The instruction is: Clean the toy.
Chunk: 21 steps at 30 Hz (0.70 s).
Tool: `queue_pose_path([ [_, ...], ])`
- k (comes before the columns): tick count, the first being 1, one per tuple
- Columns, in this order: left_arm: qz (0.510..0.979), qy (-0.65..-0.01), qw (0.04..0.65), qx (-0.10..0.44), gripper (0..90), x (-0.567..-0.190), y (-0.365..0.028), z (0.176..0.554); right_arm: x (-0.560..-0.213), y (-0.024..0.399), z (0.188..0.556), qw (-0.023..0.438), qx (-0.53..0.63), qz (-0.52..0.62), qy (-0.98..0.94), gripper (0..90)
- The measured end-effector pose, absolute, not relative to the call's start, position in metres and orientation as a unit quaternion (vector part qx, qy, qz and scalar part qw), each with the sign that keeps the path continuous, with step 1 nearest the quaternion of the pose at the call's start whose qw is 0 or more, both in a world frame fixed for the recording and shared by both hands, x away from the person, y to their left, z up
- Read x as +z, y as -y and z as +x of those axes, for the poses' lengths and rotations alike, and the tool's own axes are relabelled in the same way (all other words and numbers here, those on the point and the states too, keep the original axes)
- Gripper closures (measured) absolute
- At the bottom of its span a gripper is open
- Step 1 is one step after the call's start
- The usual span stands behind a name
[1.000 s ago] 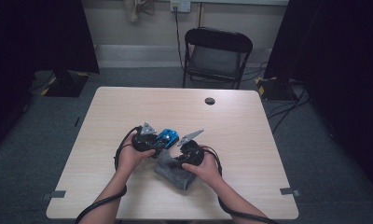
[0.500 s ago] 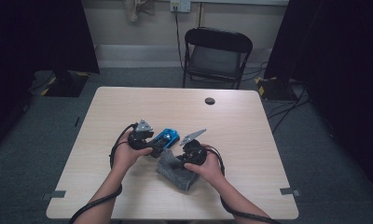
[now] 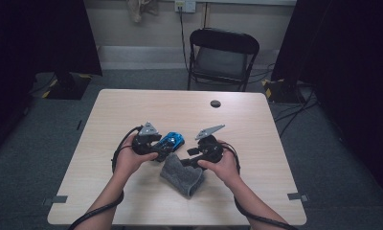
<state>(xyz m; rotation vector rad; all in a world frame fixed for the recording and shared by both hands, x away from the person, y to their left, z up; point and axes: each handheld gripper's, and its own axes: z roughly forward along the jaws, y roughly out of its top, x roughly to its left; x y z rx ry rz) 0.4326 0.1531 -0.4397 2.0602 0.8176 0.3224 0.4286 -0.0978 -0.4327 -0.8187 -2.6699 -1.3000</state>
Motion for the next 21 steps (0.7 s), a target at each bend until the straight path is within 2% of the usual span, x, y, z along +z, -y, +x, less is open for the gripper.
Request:
queue_pose_path([
  [6, 0.830, -0.311, 0.450, 0.114, 28.0, -0.439, -0.145, 0.422, -0.440, 0.127, 0.433, -0.011, -0.409, -0.288, 0.866, 33.0],
  [9, 0.833, -0.301, 0.452, 0.106, 27.7, -0.440, -0.142, 0.417, -0.449, 0.137, 0.436, -0.005, -0.401, -0.303, 0.864, 29.1],
  [16, 0.841, -0.275, 0.459, 0.082, 26.6, -0.447, -0.134, 0.407, -0.465, 0.160, 0.441, -0.027, -0.392, -0.336, 0.856, 23.9],
  [21, 0.844, -0.248, 0.471, 0.066, 26.0, -0.450, -0.129, 0.400, -0.474, 0.167, 0.444, -0.031, -0.382, -0.345, 0.857, 22.4],
])
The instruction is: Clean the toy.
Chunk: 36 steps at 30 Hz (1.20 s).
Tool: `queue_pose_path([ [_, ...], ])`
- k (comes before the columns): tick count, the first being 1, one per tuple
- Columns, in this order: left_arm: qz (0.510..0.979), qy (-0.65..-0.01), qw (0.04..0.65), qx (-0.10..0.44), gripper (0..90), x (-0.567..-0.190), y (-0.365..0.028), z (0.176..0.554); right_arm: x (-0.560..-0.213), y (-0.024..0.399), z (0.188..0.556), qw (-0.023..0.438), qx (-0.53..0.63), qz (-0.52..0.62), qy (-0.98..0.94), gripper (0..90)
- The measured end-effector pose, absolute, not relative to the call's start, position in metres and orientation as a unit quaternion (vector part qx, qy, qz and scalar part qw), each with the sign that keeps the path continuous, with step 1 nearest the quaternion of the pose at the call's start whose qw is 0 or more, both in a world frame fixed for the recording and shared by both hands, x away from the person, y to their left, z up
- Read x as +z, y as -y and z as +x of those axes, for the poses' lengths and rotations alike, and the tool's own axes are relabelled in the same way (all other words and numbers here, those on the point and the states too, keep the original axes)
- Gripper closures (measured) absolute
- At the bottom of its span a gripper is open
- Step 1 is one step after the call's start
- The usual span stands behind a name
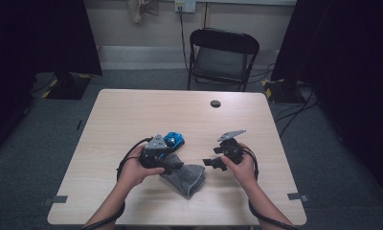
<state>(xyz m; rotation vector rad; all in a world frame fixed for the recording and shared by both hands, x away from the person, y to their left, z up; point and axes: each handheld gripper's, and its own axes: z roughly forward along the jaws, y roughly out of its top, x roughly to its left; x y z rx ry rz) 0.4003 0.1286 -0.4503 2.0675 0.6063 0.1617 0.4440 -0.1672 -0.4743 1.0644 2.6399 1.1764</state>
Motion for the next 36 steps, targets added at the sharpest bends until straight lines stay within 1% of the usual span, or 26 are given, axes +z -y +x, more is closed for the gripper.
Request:
queue_pose_path([
  [6, 0.847, -0.211, 0.486, 0.045, 25.6, -0.454, -0.118, 0.394, -0.489, 0.173, 0.444, 0.042, 0.365, 0.353, -0.861, 22.1],
  [10, 0.854, -0.186, 0.484, 0.042, 25.3, -0.457, -0.111, 0.393, -0.491, 0.175, 0.443, 0.052, 0.372, 0.348, -0.859, 22.0],
  [18, 0.878, -0.154, 0.451, 0.036, 24.2, -0.474, -0.102, 0.389, -0.493, 0.174, 0.440, 0.068, 0.376, 0.335, -0.861, 22.1],
  [20, 0.887, -0.141, 0.438, 0.045, 24.5, -0.478, -0.102, 0.388, -0.494, 0.174, 0.439, 0.072, 0.378, 0.334, -0.860, 22.2],
  [24, 0.899, -0.128, 0.417, 0.044, 26.4, -0.483, -0.103, 0.386, -0.496, 0.173, 0.436, 0.091, 0.375, 0.325, -0.863, 22.4],
  [26, 0.905, -0.130, 0.403, 0.047, 31.3, -0.486, -0.105, 0.384, -0.497, 0.171, 0.434, 0.104, 0.371, 0.318, -0.867, 22.3],
  [28, 0.907, -0.127, 0.399, 0.056, 32.5, -0.487, -0.104, 0.381, -0.498, 0.169, 0.432, 0.122, 0.368, 0.310, -0.868, 22.0],
  [31, 0.911, -0.129, 0.386, 0.069, 41.6, -0.486, -0.103, 0.380, -0.500, 0.168, 0.431, 0.127, 0.375, 0.315, -0.862, 22.0],
  [33, 0.908, -0.146, 0.386, 0.072, 52.7, -0.486, -0.103, 0.380, -0.501, 0.168, 0.431, 0.131, 0.381, 0.316, -0.859, 22.0],
  [34, 0.904, -0.163, 0.390, 0.065, 61.9, -0.485, -0.104, 0.379, -0.502, 0.168, 0.431, 0.132, 0.383, 0.315, -0.858, 22.1],
  [35, 0.900, -0.180, 0.392, 0.056, 67.7, -0.485, -0.105, 0.379, -0.502, 0.168, 0.432, 0.132, 0.383, 0.316, -0.858, 22.0],
  [36, 0.895, -0.198, 0.397, 0.045, 70.9, -0.484, -0.106, 0.378, -0.502, 0.168, 0.432, 0.132, 0.383, 0.317, -0.858, 22.0],
])
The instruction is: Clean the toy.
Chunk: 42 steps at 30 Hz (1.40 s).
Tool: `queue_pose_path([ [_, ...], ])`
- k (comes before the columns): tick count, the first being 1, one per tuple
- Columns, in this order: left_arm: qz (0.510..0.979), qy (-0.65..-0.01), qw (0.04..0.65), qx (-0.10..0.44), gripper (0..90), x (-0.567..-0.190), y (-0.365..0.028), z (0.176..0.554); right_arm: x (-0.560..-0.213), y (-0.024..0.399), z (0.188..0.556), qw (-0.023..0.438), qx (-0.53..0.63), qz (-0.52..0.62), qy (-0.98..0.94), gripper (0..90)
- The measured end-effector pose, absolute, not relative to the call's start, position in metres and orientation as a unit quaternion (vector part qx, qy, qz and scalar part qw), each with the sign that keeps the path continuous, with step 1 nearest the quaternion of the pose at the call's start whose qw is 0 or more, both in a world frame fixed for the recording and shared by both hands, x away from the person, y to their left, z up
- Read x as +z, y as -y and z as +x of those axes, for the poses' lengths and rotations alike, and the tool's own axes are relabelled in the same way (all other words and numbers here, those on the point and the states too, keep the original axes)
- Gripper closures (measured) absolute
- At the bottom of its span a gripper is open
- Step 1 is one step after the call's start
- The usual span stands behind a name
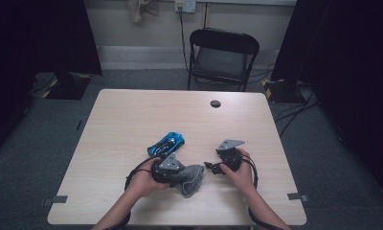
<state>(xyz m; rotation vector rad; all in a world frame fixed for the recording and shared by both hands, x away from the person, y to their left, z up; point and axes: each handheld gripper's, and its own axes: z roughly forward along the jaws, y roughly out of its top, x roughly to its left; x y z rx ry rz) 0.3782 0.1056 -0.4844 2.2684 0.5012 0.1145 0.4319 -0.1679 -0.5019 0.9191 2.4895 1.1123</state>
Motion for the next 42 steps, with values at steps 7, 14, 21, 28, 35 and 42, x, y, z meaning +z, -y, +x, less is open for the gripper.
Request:
queue_pose_path([
  [7, 0.871, -0.250, 0.423, 0.019, 76.6, -0.474, -0.123, 0.377, -0.500, 0.166, 0.434, 0.126, 0.374, 0.318, -0.862, 22.2],
  [14, 0.849, -0.295, 0.438, 0.034, 76.4, -0.450, -0.167, 0.376, -0.484, 0.152, 0.442, 0.094, 0.380, 0.313, -0.866, 22.4],
  [21, 0.831, -0.343, 0.436, 0.047, 76.2, -0.444, -0.216, 0.368, -0.464, 0.118, 0.457, 0.081, 0.401, 0.312, -0.857, 20.0],
  [28, 0.811, -0.384, 0.435, 0.070, 76.0, -0.445, -0.254, 0.362, -0.452, 0.070, 0.469, 0.075, 0.397, 0.287, -0.868, 18.0],
  [35, 0.810, -0.410, 0.412, 0.081, 75.6, -0.458, -0.269, 0.365, -0.449, 0.028, 0.478, 0.065, 0.396, 0.260, -0.878, 17.2],
  [42, 0.802, -0.423, 0.412, 0.083, 75.1, -0.462, -0.270, 0.367, -0.456, 0.005, 0.487, 0.059, 0.368, 0.230, -0.899, 17.2],
])
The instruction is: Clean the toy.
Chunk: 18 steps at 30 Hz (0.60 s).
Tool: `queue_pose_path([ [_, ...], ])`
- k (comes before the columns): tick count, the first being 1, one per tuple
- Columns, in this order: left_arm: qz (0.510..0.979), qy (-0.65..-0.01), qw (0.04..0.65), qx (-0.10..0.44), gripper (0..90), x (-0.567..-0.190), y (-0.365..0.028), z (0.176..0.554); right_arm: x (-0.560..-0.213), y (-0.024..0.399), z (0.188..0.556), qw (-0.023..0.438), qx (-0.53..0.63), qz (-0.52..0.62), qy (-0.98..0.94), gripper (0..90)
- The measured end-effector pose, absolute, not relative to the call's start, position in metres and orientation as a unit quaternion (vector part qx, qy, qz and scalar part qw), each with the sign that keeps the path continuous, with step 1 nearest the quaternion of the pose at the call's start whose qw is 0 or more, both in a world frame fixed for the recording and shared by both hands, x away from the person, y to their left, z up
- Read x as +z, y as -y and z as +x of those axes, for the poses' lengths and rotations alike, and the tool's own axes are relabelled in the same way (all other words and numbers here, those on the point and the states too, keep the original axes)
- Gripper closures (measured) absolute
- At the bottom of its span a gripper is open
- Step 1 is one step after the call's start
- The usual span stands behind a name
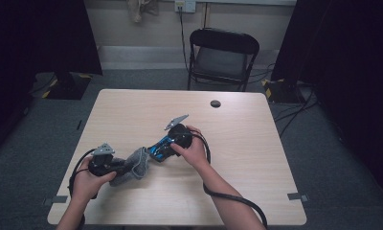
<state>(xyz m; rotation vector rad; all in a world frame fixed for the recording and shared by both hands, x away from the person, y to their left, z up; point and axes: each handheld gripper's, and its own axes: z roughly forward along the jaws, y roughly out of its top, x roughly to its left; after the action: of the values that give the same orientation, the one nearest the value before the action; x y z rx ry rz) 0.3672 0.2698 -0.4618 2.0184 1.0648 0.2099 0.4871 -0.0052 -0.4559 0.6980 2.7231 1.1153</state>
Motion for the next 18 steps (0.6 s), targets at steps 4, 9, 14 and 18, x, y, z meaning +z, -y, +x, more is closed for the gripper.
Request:
queue_pose_path([
  [4, 0.804, -0.430, 0.401, 0.092, 74.9, -0.465, -0.271, 0.369, -0.461, 0.000, 0.491, 0.044, 0.373, 0.226, -0.899, 16.7],
  [9, 0.804, -0.432, 0.399, 0.087, 74.3, -0.468, -0.270, 0.371, -0.467, -0.004, 0.491, 0.060, 0.364, 0.217, -0.904, 14.9],
  [14, 0.804, -0.429, 0.401, 0.089, 73.4, -0.468, -0.269, 0.372, -0.472, -0.003, 0.492, 0.086, 0.355, 0.209, -0.907, 10.3],
  [18, 0.806, -0.428, 0.399, 0.089, 73.0, -0.469, -0.268, 0.374, -0.476, -0.002, 0.495, 0.081, 0.359, 0.211, -0.906, 5.9],
])
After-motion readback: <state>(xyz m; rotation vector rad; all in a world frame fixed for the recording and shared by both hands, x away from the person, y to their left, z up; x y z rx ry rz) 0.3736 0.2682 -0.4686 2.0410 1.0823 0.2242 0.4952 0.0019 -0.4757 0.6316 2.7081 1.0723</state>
